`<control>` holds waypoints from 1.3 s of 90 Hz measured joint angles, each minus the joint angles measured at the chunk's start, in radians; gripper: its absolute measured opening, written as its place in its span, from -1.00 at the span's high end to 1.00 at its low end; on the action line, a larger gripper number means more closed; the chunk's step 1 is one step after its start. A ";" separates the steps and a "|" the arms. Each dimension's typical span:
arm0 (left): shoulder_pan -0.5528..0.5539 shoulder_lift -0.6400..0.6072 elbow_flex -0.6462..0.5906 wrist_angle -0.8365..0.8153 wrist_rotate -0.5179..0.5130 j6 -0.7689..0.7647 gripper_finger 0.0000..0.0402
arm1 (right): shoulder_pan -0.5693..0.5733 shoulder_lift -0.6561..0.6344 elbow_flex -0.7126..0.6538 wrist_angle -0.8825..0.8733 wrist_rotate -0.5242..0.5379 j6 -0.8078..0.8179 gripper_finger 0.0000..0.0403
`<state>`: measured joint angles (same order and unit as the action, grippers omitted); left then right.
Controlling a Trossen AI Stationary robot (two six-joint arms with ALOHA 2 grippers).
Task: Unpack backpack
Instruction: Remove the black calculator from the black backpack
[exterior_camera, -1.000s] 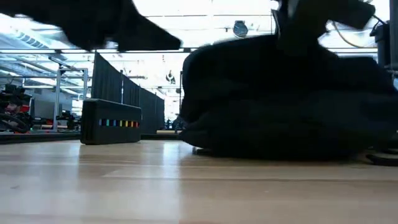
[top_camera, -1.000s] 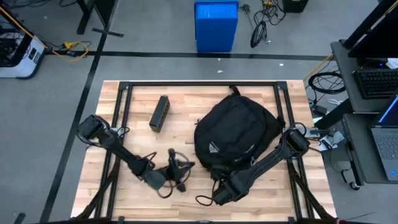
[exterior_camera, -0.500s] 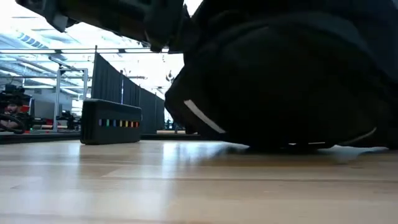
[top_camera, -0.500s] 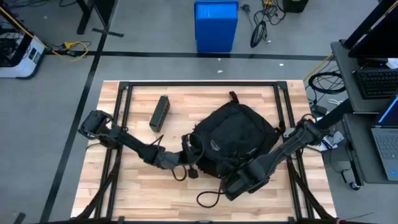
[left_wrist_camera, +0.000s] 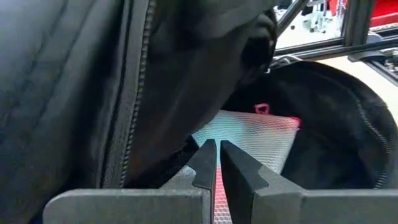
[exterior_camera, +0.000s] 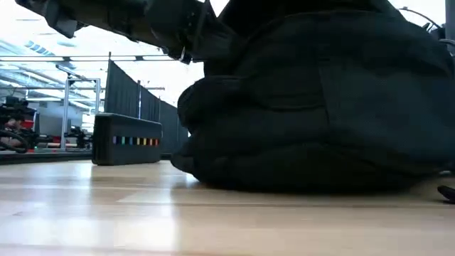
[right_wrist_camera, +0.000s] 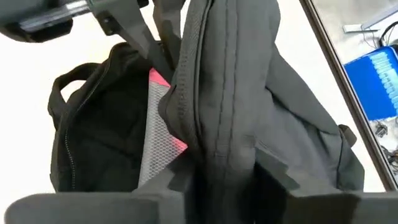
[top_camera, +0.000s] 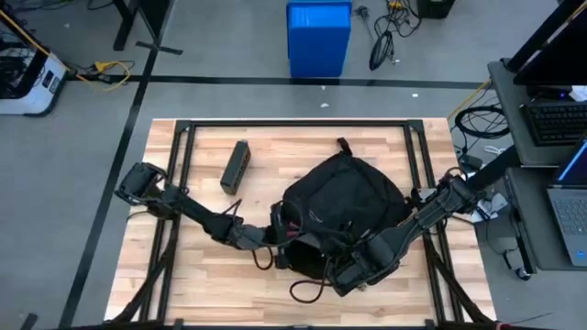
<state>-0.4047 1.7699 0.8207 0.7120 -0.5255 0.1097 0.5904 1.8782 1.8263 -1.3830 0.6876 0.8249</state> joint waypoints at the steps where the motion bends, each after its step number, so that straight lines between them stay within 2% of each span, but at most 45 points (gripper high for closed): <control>1: -0.001 0.000 0.000 0.000 0.000 0.000 0.95 | -0.001 0.000 0.000 -0.001 -0.001 0.001 0.50; 10: -0.001 0.000 0.000 -0.001 0.000 -0.004 0.95 | -0.009 0.000 0.000 -0.005 -0.006 0.004 0.55; 22: -0.001 0.000 -0.001 -0.038 0.000 -0.044 0.95 | -0.022 0.000 0.000 -0.008 -0.010 0.006 0.88; 27: -0.002 0.000 -0.001 -0.053 0.004 -0.050 0.95 | -0.026 0.000 0.000 -0.009 -0.010 -0.002 0.95; 40: -0.001 0.001 -0.001 -0.084 0.032 -0.041 0.95 | -0.028 0.000 0.000 -0.019 -0.009 -0.001 0.98; 52: -0.006 0.001 -0.001 -0.133 0.073 0.136 0.90 | -0.028 0.000 0.000 -0.025 -0.008 -0.003 0.99; 74: -0.004 0.025 0.007 -0.107 0.077 0.479 0.44 | -0.019 -0.009 0.000 -0.042 -0.008 0.001 0.99; 92: 0.051 0.091 0.083 -0.089 0.083 0.581 0.13 | -0.007 -0.021 -0.001 -0.043 -0.011 0.000 1.00; 108: 0.107 0.142 0.150 -0.226 0.118 0.608 0.08 | 0.018 -0.028 -0.002 -0.045 -0.018 0.001 1.00; 117: 0.120 0.170 0.172 -0.261 0.094 0.636 0.08 | 0.026 -0.031 -0.002 -0.043 -0.021 0.001 1.00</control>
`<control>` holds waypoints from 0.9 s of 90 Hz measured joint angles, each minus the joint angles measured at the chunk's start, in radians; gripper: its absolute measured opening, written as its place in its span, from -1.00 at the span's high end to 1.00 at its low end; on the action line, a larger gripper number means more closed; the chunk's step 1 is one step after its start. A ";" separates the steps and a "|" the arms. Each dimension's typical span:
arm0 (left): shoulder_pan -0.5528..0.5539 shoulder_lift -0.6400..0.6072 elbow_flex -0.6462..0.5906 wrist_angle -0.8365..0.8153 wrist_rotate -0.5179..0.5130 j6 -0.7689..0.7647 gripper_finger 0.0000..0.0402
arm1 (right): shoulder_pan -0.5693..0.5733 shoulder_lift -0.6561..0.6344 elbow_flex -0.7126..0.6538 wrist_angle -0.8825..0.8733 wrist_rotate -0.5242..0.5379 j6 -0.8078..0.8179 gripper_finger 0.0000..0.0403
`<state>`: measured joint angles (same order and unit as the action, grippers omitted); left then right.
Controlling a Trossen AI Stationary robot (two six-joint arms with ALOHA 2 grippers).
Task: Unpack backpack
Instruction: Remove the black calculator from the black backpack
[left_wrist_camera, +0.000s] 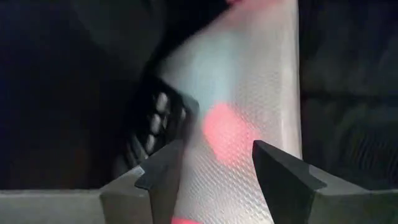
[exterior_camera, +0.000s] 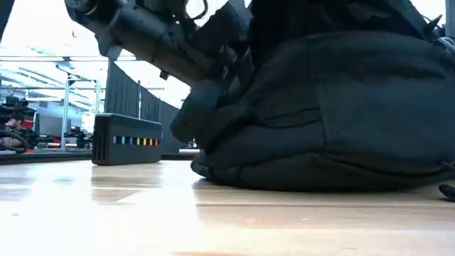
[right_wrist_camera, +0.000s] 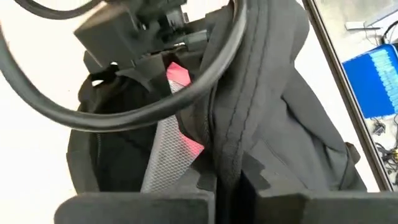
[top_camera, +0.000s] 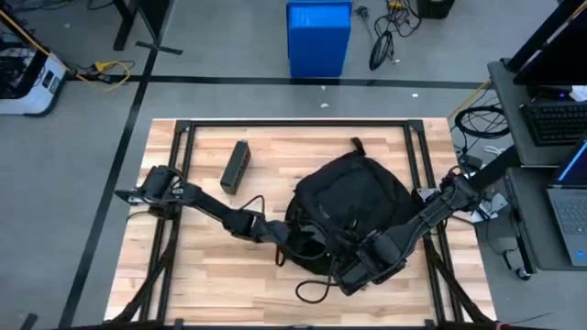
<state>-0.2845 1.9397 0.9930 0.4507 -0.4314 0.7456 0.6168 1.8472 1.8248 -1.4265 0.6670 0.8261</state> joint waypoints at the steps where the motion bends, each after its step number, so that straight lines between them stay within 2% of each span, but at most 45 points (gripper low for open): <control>1: 0.001 0.003 0.003 0.002 -0.003 0.007 0.08 | 0.000 0.000 0.000 0.000 0.000 0.000 1.00; 14: 0.011 0.030 0.046 0.009 -0.014 0.071 0.08 | 0.000 -0.002 0.000 0.001 -0.005 0.000 1.00; 29: 0.017 0.066 0.114 0.003 -0.036 0.074 0.08 | 0.001 -0.002 0.000 0.004 -0.010 0.004 1.00; 46: 0.022 0.098 0.155 -0.043 0.017 0.028 0.08 | -0.012 -0.002 0.000 -0.083 0.015 0.100 1.00; 61: 0.002 0.104 0.171 -0.041 -0.150 0.120 0.08 | -0.015 -0.006 0.000 -0.137 0.026 0.158 1.00; 74: 0.021 0.104 0.199 -0.049 -0.164 0.160 0.08 | -0.008 -0.024 0.000 -0.143 0.049 0.172 1.00; 81: 0.036 0.104 0.203 -0.056 -0.116 0.154 0.08 | -0.004 -0.029 0.000 -0.141 0.058 0.177 1.00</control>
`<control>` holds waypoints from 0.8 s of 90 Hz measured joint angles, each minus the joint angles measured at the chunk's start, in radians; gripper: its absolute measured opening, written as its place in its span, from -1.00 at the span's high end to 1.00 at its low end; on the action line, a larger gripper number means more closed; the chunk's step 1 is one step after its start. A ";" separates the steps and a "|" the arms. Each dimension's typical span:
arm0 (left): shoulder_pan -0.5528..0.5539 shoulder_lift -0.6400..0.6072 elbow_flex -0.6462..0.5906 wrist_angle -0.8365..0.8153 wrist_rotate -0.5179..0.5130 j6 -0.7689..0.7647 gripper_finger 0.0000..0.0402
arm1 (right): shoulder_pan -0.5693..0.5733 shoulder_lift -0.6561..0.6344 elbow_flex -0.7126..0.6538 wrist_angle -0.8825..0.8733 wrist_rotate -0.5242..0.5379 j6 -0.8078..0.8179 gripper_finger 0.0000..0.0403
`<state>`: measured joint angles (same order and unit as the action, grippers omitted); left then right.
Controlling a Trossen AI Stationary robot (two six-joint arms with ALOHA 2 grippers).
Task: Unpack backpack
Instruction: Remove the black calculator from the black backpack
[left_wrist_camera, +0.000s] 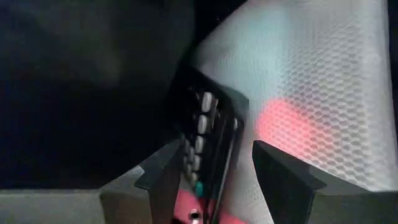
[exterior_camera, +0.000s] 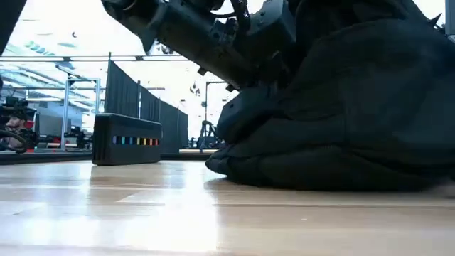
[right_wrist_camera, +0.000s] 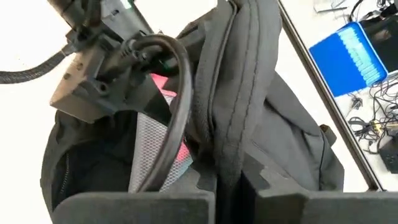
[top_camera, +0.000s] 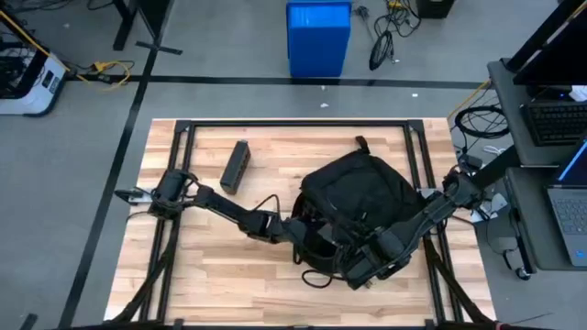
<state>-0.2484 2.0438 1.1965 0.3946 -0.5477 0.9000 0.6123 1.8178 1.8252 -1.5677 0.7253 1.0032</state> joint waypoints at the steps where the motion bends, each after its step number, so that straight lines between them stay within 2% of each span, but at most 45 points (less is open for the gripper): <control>1: 0.002 0.000 0.000 -0.004 0.009 -0.001 0.08 | 0.001 -0.001 0.000 0.000 0.002 0.002 1.00; 19: -0.012 0.000 0.000 -0.020 0.073 -0.026 0.08 | 0.002 -0.036 0.000 -0.004 0.066 0.016 1.00; 34: -0.064 0.000 0.000 -0.013 -0.005 0.037 0.08 | -0.011 -0.060 0.000 -0.002 0.083 0.000 1.00; 42: -0.073 0.000 0.000 -0.011 -0.014 0.048 0.08 | -0.016 -0.077 0.000 -0.002 0.087 -0.001 1.00; 59: -0.016 0.000 0.000 -0.012 -0.011 0.022 0.08 | 0.020 -0.090 0.000 0.061 0.087 -0.060 1.00; 72: 0.020 0.000 0.000 0.035 0.032 0.023 0.08 | 0.053 -0.090 0.000 0.140 0.089 -0.140 1.00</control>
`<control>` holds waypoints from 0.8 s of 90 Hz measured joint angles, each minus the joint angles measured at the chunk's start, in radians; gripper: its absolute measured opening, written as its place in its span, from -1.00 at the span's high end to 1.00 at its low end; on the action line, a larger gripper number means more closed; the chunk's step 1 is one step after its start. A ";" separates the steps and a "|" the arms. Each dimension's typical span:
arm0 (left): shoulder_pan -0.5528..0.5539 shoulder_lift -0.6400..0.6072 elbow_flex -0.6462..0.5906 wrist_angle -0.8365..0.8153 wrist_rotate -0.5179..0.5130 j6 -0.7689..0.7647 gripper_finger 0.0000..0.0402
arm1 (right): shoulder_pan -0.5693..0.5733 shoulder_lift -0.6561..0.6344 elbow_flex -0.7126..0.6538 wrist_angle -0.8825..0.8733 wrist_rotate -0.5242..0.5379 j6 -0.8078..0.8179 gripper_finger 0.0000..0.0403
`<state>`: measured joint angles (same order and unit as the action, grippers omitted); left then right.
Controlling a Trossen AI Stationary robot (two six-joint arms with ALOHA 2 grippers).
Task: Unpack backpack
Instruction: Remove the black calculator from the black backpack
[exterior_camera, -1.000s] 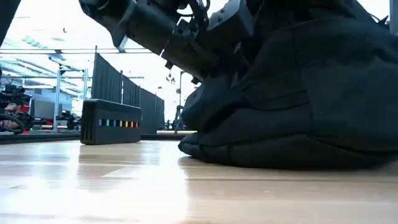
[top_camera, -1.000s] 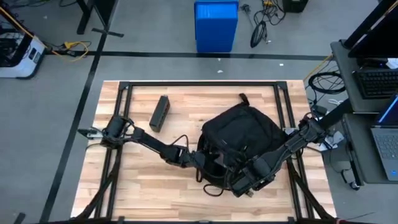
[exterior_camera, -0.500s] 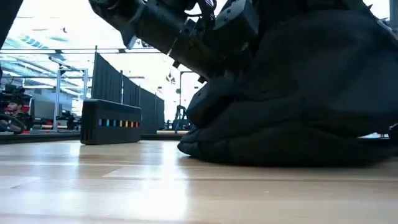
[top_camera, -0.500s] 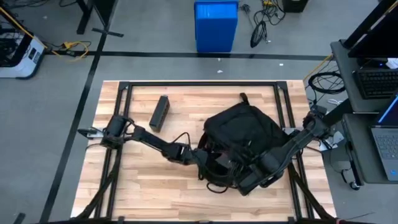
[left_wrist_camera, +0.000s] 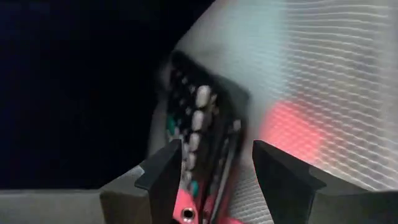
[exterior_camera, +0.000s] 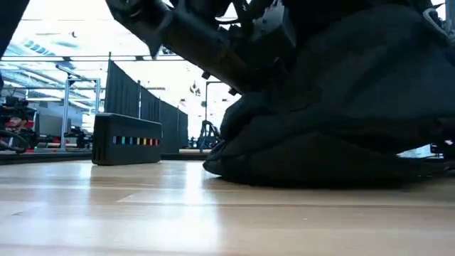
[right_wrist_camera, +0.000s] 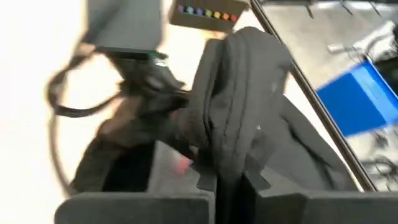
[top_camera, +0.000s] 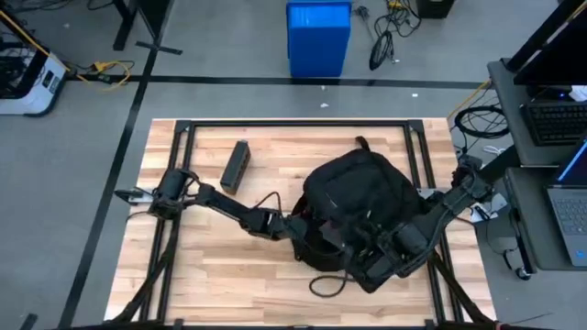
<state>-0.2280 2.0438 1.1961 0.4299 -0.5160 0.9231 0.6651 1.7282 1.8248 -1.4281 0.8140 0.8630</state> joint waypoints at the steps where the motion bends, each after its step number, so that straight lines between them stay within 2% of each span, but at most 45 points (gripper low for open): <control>1: 0.001 0.000 0.000 0.005 0.007 0.000 0.08 | 0.001 0.000 0.000 0.003 0.000 -0.004 1.00; 9: 0.010 0.000 0.010 -0.003 0.074 -0.001 0.08 | 0.010 0.000 0.000 0.014 -0.003 -0.011 1.00; 19: 0.012 0.000 0.039 -0.048 0.076 0.009 0.13 | 0.017 -0.001 0.000 0.021 -0.012 -0.011 1.00; 40: 0.008 -0.008 0.151 -0.320 0.090 0.002 0.20 | 0.024 -0.001 0.000 0.027 -0.024 -0.011 1.00; 49: 0.016 0.001 0.158 -0.339 0.101 0.002 0.20 | 0.023 -0.001 0.000 0.027 -0.025 -0.011 1.00; 59: 0.024 0.019 0.158 -0.325 0.175 0.000 0.20 | 0.024 -0.001 0.000 0.027 -0.029 -0.012 1.00; 72: 0.036 0.039 0.157 -0.301 0.152 0.010 0.20 | 0.024 -0.001 0.000 0.033 -0.030 -0.019 1.00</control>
<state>-0.1919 2.0831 1.3536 0.1293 -0.3636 0.9328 0.6891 1.7275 1.8252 -1.3955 0.7840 0.8440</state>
